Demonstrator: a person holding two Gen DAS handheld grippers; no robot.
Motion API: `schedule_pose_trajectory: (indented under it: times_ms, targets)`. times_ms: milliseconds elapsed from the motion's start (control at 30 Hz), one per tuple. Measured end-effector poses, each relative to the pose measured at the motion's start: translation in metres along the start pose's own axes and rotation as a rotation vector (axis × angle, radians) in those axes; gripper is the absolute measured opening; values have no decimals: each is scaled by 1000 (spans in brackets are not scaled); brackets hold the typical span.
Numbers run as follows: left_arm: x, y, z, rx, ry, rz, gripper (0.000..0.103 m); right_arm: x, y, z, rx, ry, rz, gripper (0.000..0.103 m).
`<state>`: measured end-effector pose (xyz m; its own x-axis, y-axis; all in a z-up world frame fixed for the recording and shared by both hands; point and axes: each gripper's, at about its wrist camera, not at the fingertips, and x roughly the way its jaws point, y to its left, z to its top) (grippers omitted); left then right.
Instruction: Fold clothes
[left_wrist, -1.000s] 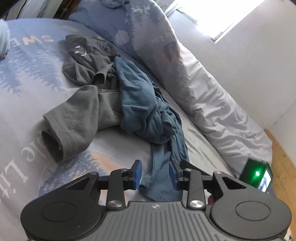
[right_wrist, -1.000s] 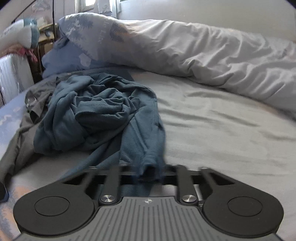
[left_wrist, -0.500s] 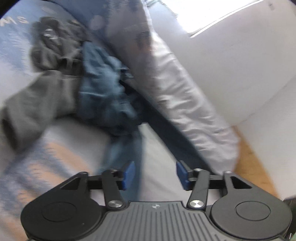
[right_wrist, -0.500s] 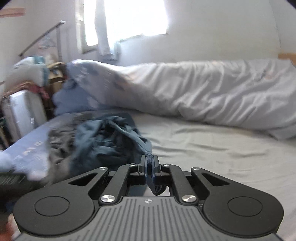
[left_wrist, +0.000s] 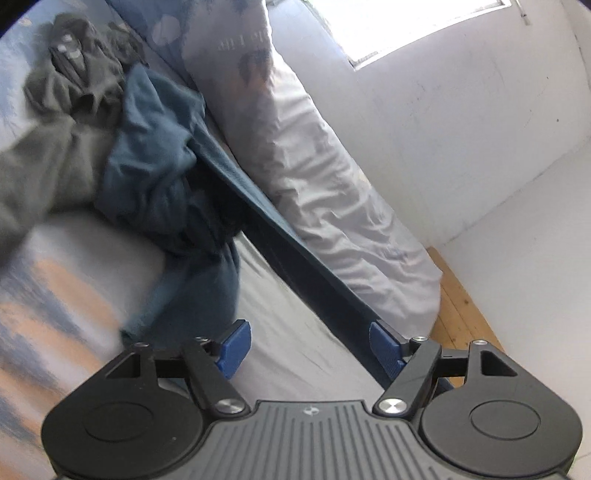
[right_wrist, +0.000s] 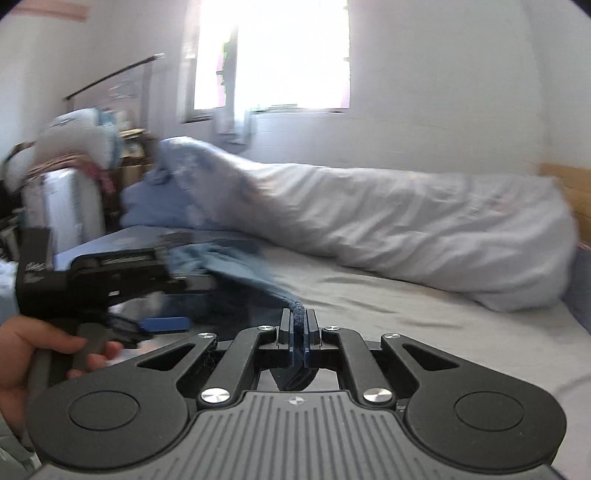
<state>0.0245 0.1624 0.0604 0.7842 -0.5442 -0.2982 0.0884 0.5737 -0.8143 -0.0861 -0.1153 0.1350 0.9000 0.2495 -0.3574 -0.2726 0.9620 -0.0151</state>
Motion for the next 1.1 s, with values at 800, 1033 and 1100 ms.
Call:
schedule_pose_trajectory:
  times_ms: [800, 1033, 1100]
  targets:
    - [44, -29, -41, 2, 3, -164, 0, -91, -39, -39, 22, 54, -62, 3]
    - [48, -60, -59, 207, 58, -107, 0, -76, -47, -53, 58, 115, -83, 23]
    - [47, -67, -68, 247, 79, -101, 0, -72, -50, -55, 69, 118, -92, 36]
